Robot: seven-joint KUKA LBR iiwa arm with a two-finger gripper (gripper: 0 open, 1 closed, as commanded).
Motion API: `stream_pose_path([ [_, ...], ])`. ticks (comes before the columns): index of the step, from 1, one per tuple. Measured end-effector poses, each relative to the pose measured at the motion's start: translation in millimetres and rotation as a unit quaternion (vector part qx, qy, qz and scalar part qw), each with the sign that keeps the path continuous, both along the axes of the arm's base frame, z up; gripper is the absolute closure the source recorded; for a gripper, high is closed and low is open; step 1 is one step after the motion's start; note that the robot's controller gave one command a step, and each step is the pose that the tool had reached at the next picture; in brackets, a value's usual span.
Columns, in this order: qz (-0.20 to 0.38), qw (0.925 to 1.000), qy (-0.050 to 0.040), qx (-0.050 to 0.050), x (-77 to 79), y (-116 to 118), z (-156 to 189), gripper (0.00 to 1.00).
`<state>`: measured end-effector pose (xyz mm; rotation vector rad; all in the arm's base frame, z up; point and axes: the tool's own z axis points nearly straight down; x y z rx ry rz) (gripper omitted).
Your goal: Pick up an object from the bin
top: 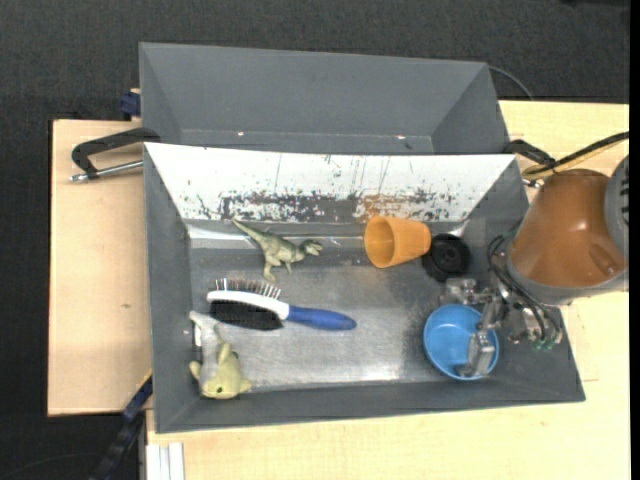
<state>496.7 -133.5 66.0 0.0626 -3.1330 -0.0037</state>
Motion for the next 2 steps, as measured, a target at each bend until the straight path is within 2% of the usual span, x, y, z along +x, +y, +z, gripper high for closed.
stream_pose_path([
  [1,0.043,0.9991,-0.0076,-0.001,-2.5,18,36,0.0],
  [2,0.047,0.9989,-0.0072,-0.002,-4.3,-4,37,0.0],
])
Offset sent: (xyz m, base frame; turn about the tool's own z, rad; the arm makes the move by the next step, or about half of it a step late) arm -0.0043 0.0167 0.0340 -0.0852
